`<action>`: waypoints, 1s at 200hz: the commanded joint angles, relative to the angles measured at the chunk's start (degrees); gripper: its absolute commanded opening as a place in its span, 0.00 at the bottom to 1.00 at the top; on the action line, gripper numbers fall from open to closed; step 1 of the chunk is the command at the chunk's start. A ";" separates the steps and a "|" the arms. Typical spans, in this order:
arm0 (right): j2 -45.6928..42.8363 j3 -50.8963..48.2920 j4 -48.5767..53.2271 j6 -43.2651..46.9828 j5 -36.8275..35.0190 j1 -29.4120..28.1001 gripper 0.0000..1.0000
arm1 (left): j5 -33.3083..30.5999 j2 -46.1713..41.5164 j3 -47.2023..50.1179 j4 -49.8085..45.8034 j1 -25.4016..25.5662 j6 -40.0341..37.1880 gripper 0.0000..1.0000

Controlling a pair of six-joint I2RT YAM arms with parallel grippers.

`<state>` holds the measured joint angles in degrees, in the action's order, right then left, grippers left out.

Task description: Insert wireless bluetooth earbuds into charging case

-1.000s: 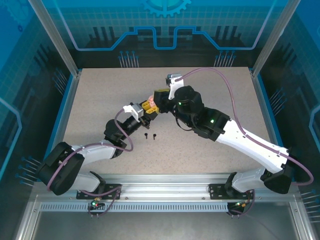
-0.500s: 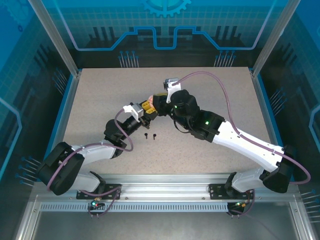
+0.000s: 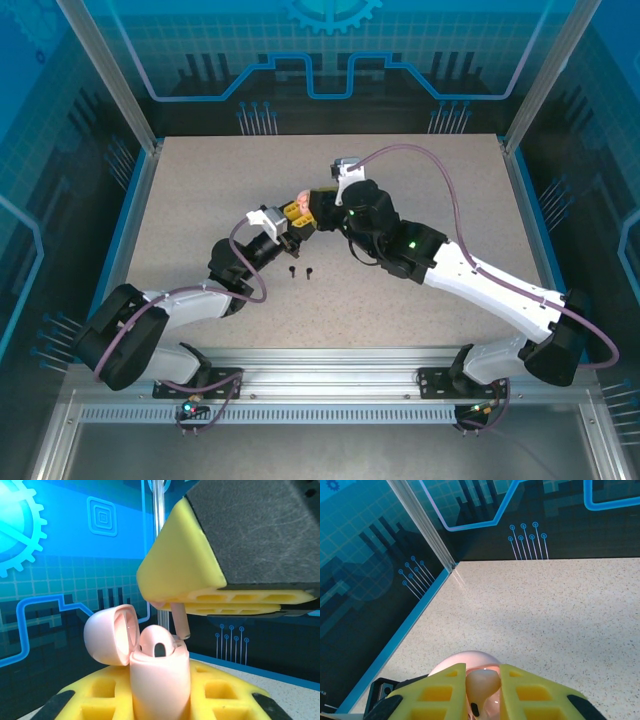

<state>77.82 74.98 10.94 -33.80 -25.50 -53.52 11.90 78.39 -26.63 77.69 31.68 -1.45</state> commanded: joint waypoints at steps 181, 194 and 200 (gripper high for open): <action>-0.58 -4.78 -2.51 -0.86 4.60 0.52 0.16 | 0.93 -0.54 -3.07 2.47 1.01 -0.50 0.00; -0.18 -3.98 -1.49 -0.20 5.08 0.46 0.16 | 0.94 -0.56 -3.16 2.47 0.97 -0.48 0.00; 0.04 -3.68 -1.08 0.19 5.43 0.44 0.15 | 0.94 -0.52 -3.16 2.48 1.00 -0.52 0.00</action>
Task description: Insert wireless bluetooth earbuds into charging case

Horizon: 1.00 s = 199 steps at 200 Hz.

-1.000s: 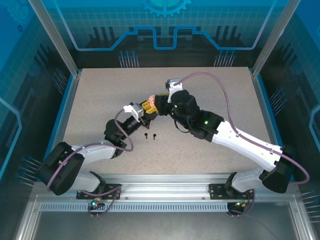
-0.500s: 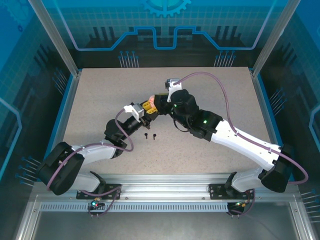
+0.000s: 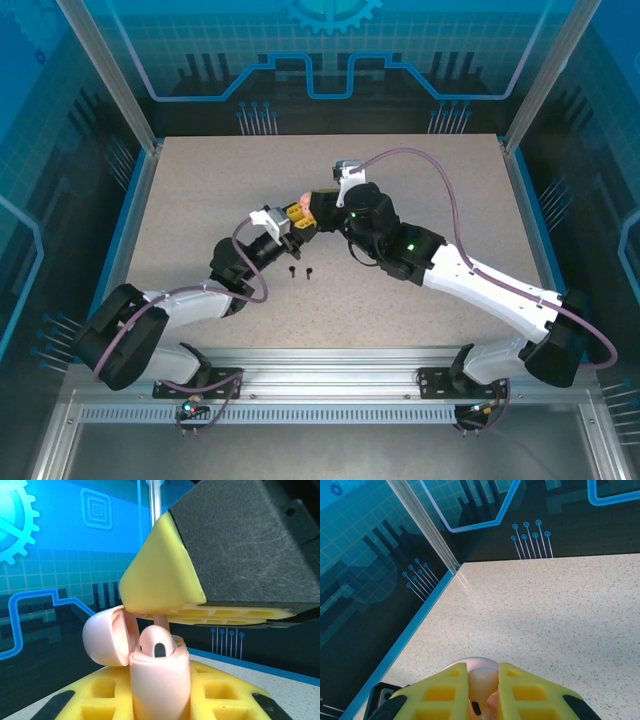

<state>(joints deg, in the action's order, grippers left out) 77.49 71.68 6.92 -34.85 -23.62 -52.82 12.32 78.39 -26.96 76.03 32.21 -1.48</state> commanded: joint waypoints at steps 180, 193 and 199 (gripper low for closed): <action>-2.56 9.24 8.15 -0.43 5.66 2.79 0.70 | 0.50 -0.13 -1.96 4.13 0.49 -0.46 0.00; -2.77 9.76 9.34 -0.96 5.99 3.57 0.71 | 0.48 0.00 -1.87 4.09 0.46 -0.46 0.00; -2.72 10.11 10.12 -1.20 6.20 3.97 0.71 | 0.54 0.14 -1.87 4.12 0.46 -0.45 0.00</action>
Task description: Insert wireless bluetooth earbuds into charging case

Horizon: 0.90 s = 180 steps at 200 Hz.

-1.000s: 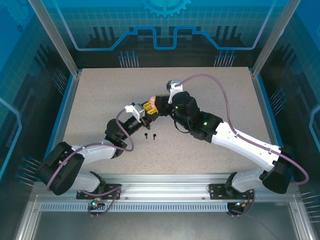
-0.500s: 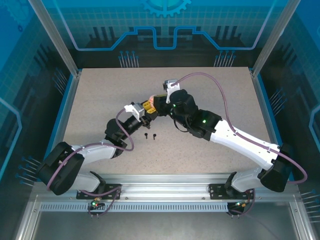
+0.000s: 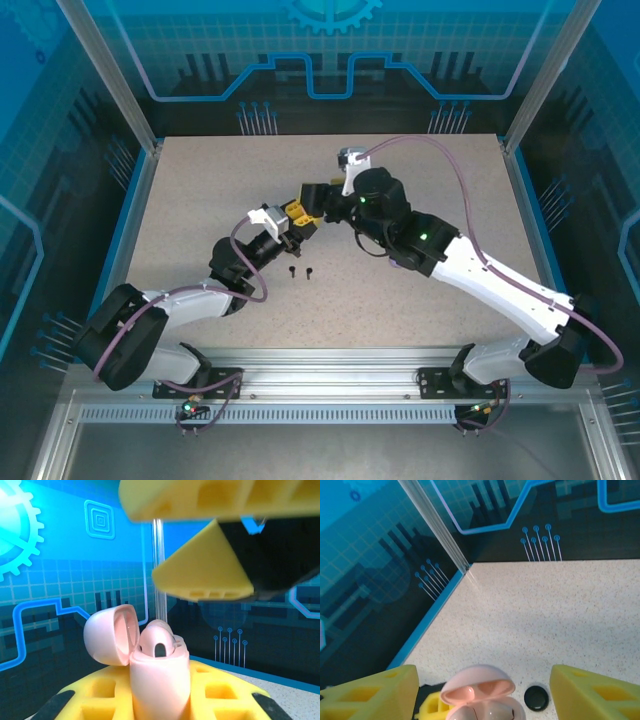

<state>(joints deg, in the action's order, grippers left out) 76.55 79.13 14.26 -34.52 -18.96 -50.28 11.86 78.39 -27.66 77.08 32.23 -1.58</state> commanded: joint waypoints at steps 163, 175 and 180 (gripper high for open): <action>20.80 28.27 27.26 -1.48 14.74 11.70 0.57 | 5.51 5.00 -2.61 3.08 0.81 -0.44 0.00; 21.86 29.34 28.21 -1.34 14.90 11.89 0.50 | 5.68 5.47 -2.99 3.08 0.79 -0.58 0.00; 22.40 29.94 28.62 -1.26 15.08 12.02 0.48 | 5.65 5.70 -3.22 3.09 0.80 -0.61 0.00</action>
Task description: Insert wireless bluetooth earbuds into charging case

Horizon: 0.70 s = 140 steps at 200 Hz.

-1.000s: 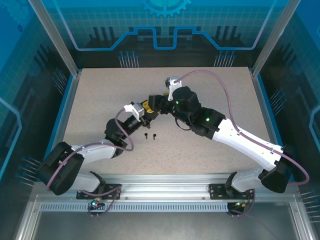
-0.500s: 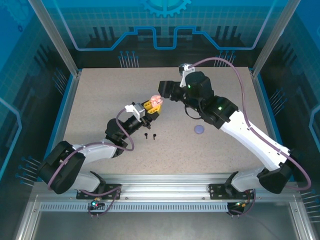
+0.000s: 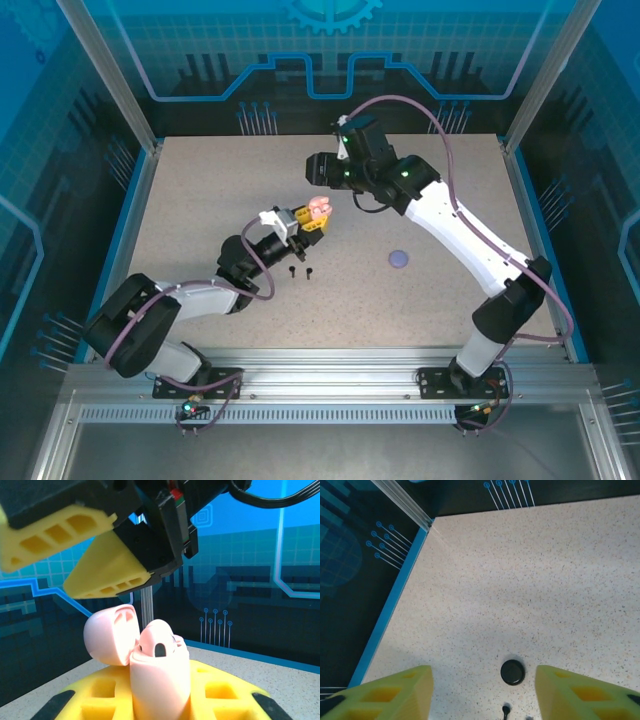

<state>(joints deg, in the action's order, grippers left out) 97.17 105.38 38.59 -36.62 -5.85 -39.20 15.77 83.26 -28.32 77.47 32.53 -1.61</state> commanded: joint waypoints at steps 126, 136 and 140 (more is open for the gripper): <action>-5.66 -7.31 5.43 1.50 5.29 0.33 0.14 | 1.55 6.09 -7.80 2.71 0.45 -0.26 0.00; -7.68 -9.94 4.57 1.05 5.82 0.10 0.13 | 1.23 6.41 -7.96 2.73 0.48 -0.18 0.00; -8.55 -10.97 4.32 0.78 5.82 0.07 0.13 | 1.14 6.51 -7.98 2.69 0.48 -0.15 0.00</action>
<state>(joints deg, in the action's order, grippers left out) 93.93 99.77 41.21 -35.35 -2.96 -38.54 18.48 89.17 -33.61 77.14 33.34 -1.61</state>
